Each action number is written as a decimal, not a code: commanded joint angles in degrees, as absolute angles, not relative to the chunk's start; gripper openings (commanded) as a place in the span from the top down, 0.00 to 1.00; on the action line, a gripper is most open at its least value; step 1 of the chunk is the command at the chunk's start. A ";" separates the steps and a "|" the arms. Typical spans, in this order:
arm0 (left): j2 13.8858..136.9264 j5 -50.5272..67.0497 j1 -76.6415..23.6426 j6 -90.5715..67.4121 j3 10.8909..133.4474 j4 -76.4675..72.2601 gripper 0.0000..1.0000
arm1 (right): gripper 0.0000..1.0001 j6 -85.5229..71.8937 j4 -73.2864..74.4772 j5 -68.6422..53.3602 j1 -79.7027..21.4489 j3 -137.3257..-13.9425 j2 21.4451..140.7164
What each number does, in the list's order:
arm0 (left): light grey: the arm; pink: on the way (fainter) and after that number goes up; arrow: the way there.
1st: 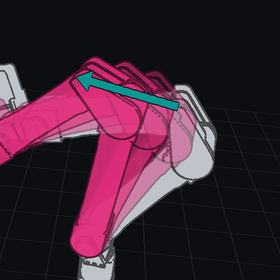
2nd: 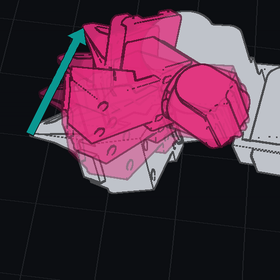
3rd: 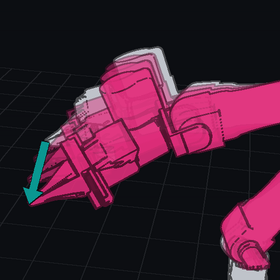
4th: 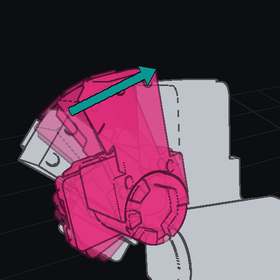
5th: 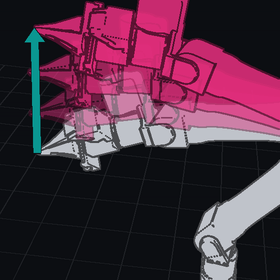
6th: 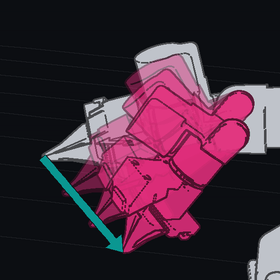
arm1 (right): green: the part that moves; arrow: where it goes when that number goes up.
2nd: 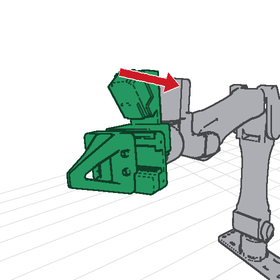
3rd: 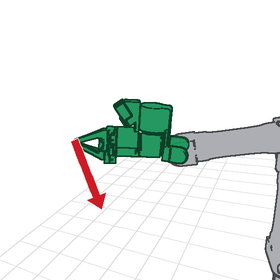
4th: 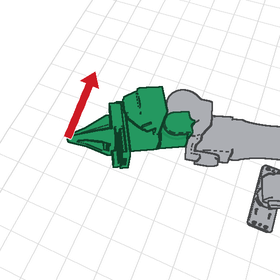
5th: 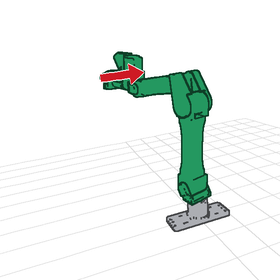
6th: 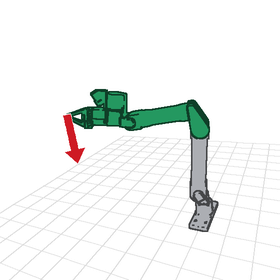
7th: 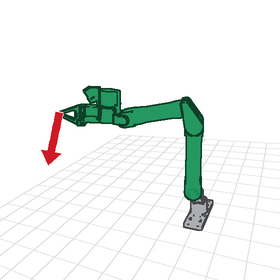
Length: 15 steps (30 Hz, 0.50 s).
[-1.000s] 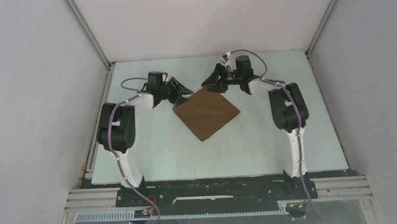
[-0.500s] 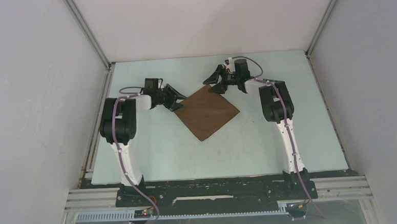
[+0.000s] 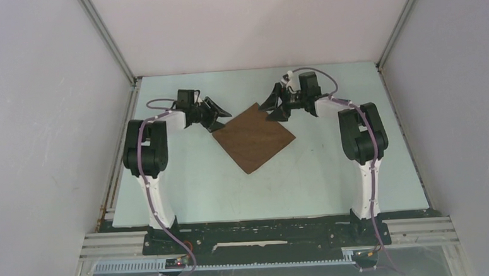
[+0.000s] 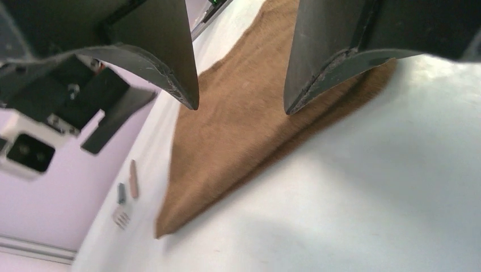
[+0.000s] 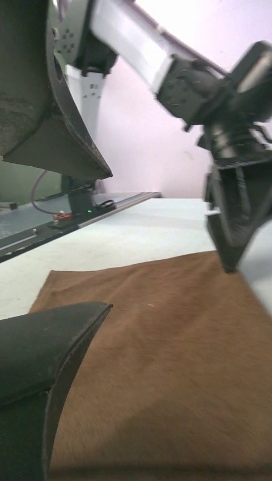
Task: Fold the napkin into a case and place the utensils inside
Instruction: Smooth out the lower triangle-folded napkin at the center of the board.
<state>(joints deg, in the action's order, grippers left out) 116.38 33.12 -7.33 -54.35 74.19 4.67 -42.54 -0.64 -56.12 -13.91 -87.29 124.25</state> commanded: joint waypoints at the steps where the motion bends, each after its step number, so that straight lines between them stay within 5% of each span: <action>1: 120.26 29.68 -6.90 -52.62 74.30 9.07 0.39 | 0.14 -44.32 -11.23 -58.08 -14.27 -75.05 122.62; 8: 113.79 26.10 -7.92 -48.95 69.71 11.01 0.38 | 0.15 -32.00 1.59 -52.69 -8.81 -68.71 120.30; 15: 95.05 29.22 -9.85 -41.11 70.01 20.18 0.35 | 0.14 -18.98 22.00 -33.58 -13.19 -69.37 103.95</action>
